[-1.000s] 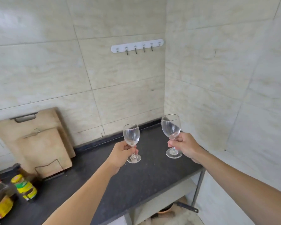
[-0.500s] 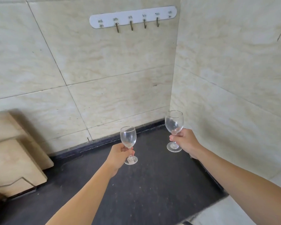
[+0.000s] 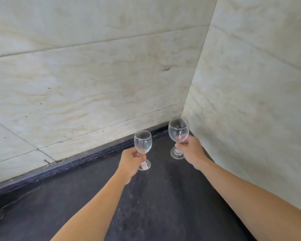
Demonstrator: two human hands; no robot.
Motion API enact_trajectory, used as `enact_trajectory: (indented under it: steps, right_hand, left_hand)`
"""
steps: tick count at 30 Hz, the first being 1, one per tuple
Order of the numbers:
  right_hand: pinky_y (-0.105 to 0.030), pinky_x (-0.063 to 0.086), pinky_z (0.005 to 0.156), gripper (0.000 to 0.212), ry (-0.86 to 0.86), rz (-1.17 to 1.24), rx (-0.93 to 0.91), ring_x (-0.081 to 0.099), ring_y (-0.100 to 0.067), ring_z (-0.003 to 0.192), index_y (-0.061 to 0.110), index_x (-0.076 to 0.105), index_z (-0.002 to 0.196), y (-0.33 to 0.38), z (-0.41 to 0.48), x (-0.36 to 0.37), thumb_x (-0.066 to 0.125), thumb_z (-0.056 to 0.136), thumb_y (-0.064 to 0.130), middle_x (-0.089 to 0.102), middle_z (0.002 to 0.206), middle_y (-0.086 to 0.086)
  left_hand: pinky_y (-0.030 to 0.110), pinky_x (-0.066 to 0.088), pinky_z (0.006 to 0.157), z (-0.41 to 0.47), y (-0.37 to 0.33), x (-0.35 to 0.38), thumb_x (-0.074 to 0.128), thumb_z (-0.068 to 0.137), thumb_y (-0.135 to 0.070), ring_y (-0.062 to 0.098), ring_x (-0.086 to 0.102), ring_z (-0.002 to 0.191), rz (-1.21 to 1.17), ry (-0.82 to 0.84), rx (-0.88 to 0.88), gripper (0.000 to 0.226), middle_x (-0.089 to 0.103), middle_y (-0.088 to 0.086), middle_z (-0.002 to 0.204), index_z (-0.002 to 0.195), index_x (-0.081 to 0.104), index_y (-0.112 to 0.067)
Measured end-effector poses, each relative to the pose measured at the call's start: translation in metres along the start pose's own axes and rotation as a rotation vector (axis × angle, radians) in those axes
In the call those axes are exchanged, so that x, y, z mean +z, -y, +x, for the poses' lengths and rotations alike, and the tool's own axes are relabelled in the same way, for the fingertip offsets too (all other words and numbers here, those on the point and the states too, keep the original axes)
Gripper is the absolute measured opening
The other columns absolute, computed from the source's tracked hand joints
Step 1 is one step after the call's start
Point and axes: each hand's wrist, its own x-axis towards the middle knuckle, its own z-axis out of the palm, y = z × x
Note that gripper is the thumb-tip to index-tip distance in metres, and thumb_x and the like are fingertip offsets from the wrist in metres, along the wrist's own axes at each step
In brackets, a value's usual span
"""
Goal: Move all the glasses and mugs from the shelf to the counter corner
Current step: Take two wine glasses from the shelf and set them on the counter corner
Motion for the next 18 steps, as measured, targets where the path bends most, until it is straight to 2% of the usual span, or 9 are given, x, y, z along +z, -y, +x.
enact_trajectory:
  steps: [3,6,8,11,12,15,16,18]
  right_hand:
    - [-0.021,0.044,0.062,0.011,-0.053,0.033,-0.003,0.062,-0.009,0.076,0.017,0.066,0.083,-0.015,0.044,0.019,0.070,0.083,0.007,0.067,0.080,0.001]
    - [-0.027,0.048,0.067,0.009,-0.083,0.073,-0.005,0.061,-0.012,0.075,0.010,0.066,0.079,-0.031,0.076,0.033,0.069,0.081,0.002,0.068,0.079,-0.004]
    - [-0.026,0.047,0.065,0.012,-0.084,0.108,-0.006,0.060,-0.011,0.072,0.010,0.065,0.075,-0.040,0.092,0.041,0.068,0.080,-0.001,0.065,0.074,-0.002]
    - [-0.024,0.049,0.064,0.007,-0.076,0.125,-0.008,0.061,-0.008,0.071,0.003,0.067,0.085,-0.053,0.110,0.049,0.068,0.079,-0.002,0.065,0.076,-0.001]
    - [-0.020,0.049,0.063,0.010,-0.075,0.127,-0.009,0.062,-0.006,0.070,0.003,0.067,0.089,-0.057,0.114,0.052,0.068,0.080,-0.002,0.066,0.077,0.000]
    - [-0.014,0.048,0.063,0.018,-0.070,0.136,-0.035,0.064,-0.004,0.074,0.010,0.067,0.095,-0.064,0.124,0.056,0.070,0.080,-0.001,0.067,0.081,0.004]
    - [-0.015,0.048,0.065,0.021,-0.068,0.133,-0.049,0.064,-0.005,0.078,0.013,0.066,0.095,-0.066,0.127,0.057,0.071,0.080,0.000,0.068,0.083,0.004]
    - [-0.018,0.049,0.070,0.025,-0.066,0.120,-0.075,0.065,-0.007,0.085,0.018,0.065,0.097,-0.070,0.130,0.058,0.072,0.081,0.001,0.068,0.088,0.003]
  left_hand:
    - [0.023,0.045,0.061,0.041,0.010,0.019,0.063,0.076,0.003,0.017,0.058,0.068,-0.028,-0.038,-0.040,0.007,0.069,0.005,0.075,0.081,0.068,0.003]
    - [0.015,0.045,0.051,0.074,0.019,0.037,0.064,0.075,0.004,0.011,0.060,0.062,-0.051,-0.070,-0.046,0.015,0.071,-0.006,0.063,0.070,0.069,-0.009]
    - [0.024,0.048,0.060,0.091,0.024,0.046,0.064,0.075,0.003,0.018,0.061,0.067,-0.061,-0.089,-0.058,0.018,0.074,0.001,0.070,0.068,0.070,-0.013]
    - [0.044,0.055,0.076,0.109,0.027,0.056,0.062,0.074,0.004,0.034,0.067,0.079,-0.068,-0.087,-0.057,0.016,0.076,0.012,0.080,0.074,0.072,-0.007]
    - [0.045,0.055,0.076,0.114,0.029,0.059,0.061,0.074,0.005,0.033,0.068,0.080,-0.071,-0.093,-0.055,0.016,0.076,0.012,0.079,0.075,0.073,-0.006]
    - [0.025,0.056,0.063,0.122,0.032,0.064,0.065,0.073,0.004,0.021,0.069,0.074,-0.091,-0.114,-0.041,0.014,0.076,0.003,0.073,0.073,0.074,-0.007]
    - [0.024,0.057,0.065,0.125,0.032,0.066,0.067,0.073,0.003,0.021,0.070,0.074,-0.094,-0.115,-0.037,0.013,0.077,0.003,0.073,0.075,0.074,-0.007]
    - [0.037,0.060,0.076,0.128,0.032,0.069,0.069,0.073,0.001,0.025,0.071,0.079,-0.080,-0.104,-0.026,0.010,0.077,0.007,0.077,0.077,0.075,-0.006]
